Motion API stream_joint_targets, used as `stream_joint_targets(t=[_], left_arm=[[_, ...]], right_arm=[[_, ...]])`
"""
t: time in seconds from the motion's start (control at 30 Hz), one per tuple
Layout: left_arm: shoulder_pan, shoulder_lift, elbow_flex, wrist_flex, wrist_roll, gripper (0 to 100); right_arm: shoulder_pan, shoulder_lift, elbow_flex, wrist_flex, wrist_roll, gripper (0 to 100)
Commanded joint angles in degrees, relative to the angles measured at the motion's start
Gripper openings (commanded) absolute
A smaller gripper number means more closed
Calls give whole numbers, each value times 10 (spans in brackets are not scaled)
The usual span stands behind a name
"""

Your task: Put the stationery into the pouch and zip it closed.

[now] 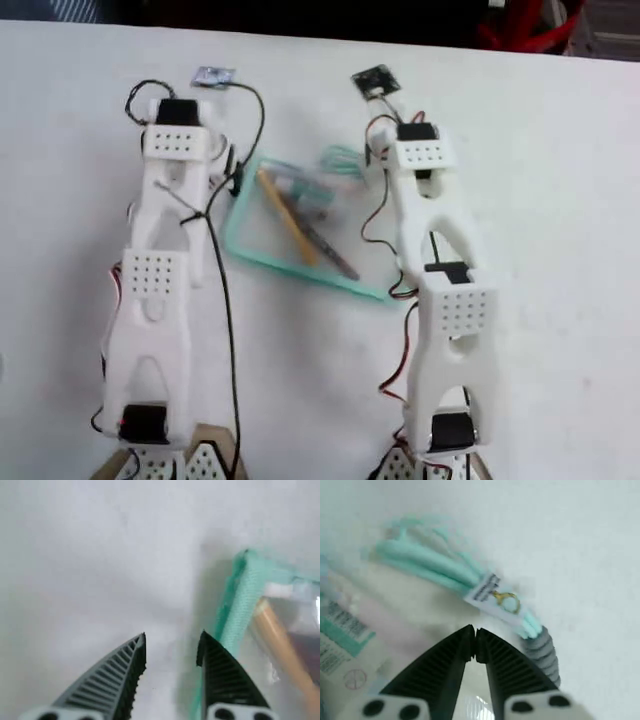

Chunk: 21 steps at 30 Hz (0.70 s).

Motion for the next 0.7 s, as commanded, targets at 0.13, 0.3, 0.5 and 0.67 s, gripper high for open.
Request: stream_joint_targets(t=[0.13,0.3,0.5,0.67], left_arm=[[-34,-43,-140,9,-4,108],[-27,-199,-131,9,-6,20],[-23,-409,-12,9,-6,24],[-22,-608,171,8,-6,24]], right_arm=[[0,-109,-40,37,-66,19],[-8,-267,-42,102,-78,19],[7,-409,-40,202,-83,19],[14,-516,-40,272,-122,19]])
